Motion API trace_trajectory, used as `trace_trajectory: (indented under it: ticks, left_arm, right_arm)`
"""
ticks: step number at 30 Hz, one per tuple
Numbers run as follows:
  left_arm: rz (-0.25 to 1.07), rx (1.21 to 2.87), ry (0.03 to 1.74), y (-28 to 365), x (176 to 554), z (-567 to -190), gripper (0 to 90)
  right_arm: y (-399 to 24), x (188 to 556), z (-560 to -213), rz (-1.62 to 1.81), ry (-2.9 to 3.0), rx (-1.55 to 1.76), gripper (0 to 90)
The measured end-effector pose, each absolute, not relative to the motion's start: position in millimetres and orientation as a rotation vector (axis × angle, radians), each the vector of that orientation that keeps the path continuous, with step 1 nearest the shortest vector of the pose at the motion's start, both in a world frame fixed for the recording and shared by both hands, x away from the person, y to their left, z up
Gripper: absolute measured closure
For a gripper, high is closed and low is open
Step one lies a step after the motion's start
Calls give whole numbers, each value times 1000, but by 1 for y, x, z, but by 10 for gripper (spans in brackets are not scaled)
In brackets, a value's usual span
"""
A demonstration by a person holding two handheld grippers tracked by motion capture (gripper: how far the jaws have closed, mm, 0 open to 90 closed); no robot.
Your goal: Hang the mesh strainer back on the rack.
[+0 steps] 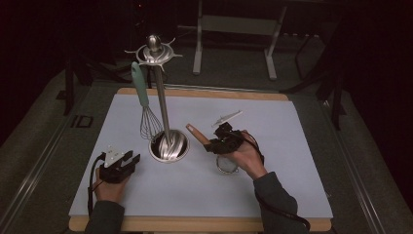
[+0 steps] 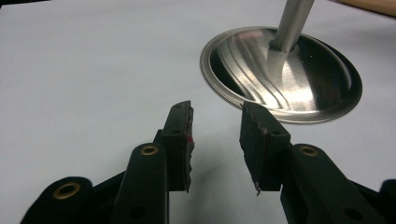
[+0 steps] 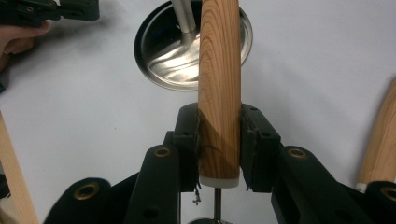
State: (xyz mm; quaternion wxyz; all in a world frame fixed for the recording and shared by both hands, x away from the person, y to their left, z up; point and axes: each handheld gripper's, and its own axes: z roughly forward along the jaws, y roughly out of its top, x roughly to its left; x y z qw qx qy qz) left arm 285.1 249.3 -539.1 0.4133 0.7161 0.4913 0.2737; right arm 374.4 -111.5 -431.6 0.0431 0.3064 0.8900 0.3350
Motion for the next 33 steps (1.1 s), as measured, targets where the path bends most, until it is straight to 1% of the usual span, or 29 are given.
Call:
trace_trajectory:
  ticks: [33]
  left_arm:
    - [692, 1804, 1235, 249, 285, -539, 645]
  right_arm:
    - [-108, 365, -412, 1196, 2652, 690, 703]
